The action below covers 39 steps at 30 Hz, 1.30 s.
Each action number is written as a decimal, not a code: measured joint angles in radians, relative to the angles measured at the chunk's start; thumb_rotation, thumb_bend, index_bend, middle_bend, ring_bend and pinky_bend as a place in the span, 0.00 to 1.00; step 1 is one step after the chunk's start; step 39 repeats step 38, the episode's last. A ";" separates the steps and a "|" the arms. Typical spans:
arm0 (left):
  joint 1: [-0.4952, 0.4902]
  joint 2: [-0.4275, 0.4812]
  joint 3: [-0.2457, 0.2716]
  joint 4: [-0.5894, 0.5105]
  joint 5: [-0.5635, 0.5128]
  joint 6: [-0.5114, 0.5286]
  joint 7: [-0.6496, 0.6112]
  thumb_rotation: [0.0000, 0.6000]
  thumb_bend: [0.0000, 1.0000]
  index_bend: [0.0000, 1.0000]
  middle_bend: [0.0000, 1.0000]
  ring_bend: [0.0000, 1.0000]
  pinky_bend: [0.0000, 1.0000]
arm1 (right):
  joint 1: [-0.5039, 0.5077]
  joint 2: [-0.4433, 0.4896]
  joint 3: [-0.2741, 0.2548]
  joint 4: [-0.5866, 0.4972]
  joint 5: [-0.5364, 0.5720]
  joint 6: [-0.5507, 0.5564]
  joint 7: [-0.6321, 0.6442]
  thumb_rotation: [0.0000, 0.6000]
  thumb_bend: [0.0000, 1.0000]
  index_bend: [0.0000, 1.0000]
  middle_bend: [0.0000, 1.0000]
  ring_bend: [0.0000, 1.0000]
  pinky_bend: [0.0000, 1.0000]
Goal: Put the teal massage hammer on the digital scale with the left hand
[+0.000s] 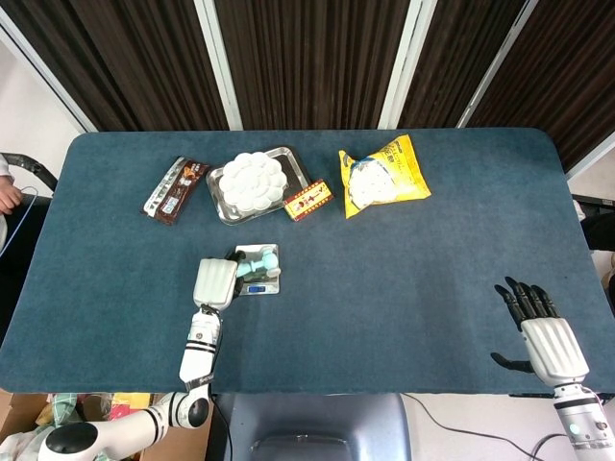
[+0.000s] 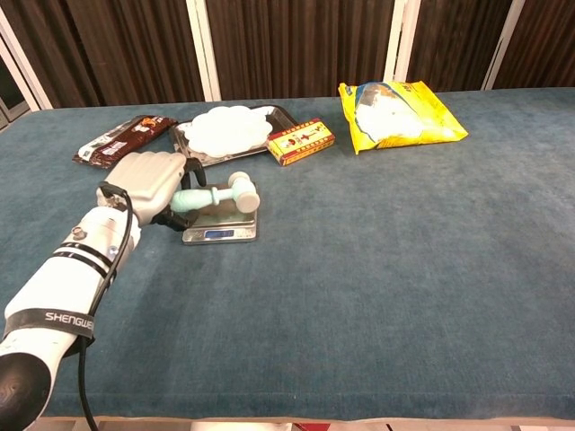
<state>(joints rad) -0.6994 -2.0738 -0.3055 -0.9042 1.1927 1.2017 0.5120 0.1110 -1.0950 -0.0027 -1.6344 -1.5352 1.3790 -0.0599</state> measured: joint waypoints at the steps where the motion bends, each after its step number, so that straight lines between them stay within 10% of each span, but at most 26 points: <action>1: 0.000 0.002 0.000 -0.005 0.003 0.003 -0.001 1.00 0.39 0.31 0.37 0.78 0.67 | 0.000 0.000 0.000 0.000 0.001 0.000 0.000 1.00 0.21 0.00 0.00 0.00 0.00; 14: 0.024 0.065 0.021 -0.142 0.016 0.028 0.024 1.00 0.38 0.25 0.28 0.75 0.68 | -0.003 0.002 -0.002 -0.002 -0.008 0.008 0.001 1.00 0.21 0.00 0.00 0.00 0.00; 17: 0.051 0.113 0.044 -0.221 0.056 0.076 0.008 1.00 0.37 0.25 0.27 0.54 0.63 | -0.003 0.005 -0.004 -0.001 -0.011 0.008 0.005 1.00 0.21 0.00 0.00 0.00 0.00; 21: 0.114 0.237 0.104 -0.365 0.135 0.153 -0.049 1.00 0.37 0.17 0.16 0.12 0.32 | -0.009 0.008 -0.007 -0.003 -0.021 0.022 0.007 1.00 0.21 0.00 0.00 0.00 0.00; 29: 0.297 0.619 0.314 -0.531 0.304 0.291 -0.379 1.00 0.37 0.04 0.05 0.00 0.12 | -0.017 0.001 -0.015 -0.011 -0.042 0.039 -0.024 1.00 0.21 0.00 0.00 0.00 0.00; 39: 0.454 0.746 0.413 -0.385 0.358 0.360 -0.795 1.00 0.37 0.01 0.02 0.00 0.04 | -0.027 -0.028 -0.010 -0.019 -0.045 0.061 -0.091 1.00 0.21 0.00 0.00 0.00 0.00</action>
